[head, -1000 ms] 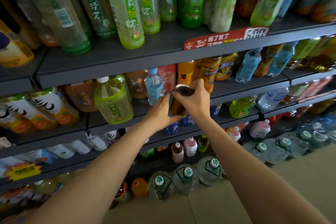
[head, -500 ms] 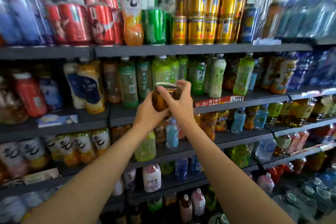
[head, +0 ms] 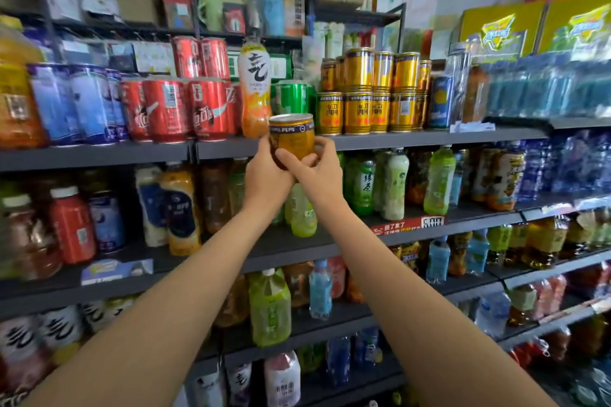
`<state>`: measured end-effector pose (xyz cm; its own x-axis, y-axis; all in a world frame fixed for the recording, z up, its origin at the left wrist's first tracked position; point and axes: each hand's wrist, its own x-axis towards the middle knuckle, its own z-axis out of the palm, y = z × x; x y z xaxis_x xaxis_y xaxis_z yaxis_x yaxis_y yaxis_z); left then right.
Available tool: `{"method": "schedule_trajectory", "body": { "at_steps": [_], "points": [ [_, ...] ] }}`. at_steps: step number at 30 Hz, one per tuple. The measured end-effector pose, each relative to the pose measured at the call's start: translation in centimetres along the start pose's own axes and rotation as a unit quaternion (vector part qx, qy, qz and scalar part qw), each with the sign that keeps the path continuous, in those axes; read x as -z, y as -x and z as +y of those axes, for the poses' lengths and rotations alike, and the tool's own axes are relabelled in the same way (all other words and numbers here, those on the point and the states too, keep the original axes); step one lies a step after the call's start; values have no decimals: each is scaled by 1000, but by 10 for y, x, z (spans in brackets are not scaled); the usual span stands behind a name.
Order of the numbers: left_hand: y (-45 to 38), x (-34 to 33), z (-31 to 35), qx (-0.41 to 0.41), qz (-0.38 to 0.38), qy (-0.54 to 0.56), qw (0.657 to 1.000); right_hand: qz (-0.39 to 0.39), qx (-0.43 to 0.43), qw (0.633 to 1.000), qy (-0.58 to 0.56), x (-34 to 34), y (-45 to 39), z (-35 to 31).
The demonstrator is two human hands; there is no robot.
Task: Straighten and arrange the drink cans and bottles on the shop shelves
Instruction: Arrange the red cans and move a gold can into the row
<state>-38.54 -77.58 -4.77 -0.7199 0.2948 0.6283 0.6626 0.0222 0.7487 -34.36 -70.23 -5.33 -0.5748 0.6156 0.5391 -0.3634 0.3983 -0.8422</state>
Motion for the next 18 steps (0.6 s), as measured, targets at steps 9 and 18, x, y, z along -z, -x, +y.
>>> {"method": "schedule_trajectory", "body": {
  "at_steps": [9, 18],
  "points": [
    [-80, -72, 41, -68, 34, -27, 997, 18, 74, 997, -31, 56, -94, -5],
    [-113, -168, 34, -70, 34, -138, 987, 62, 91, 990, 90, 111, -162, 34]
  ]
}}
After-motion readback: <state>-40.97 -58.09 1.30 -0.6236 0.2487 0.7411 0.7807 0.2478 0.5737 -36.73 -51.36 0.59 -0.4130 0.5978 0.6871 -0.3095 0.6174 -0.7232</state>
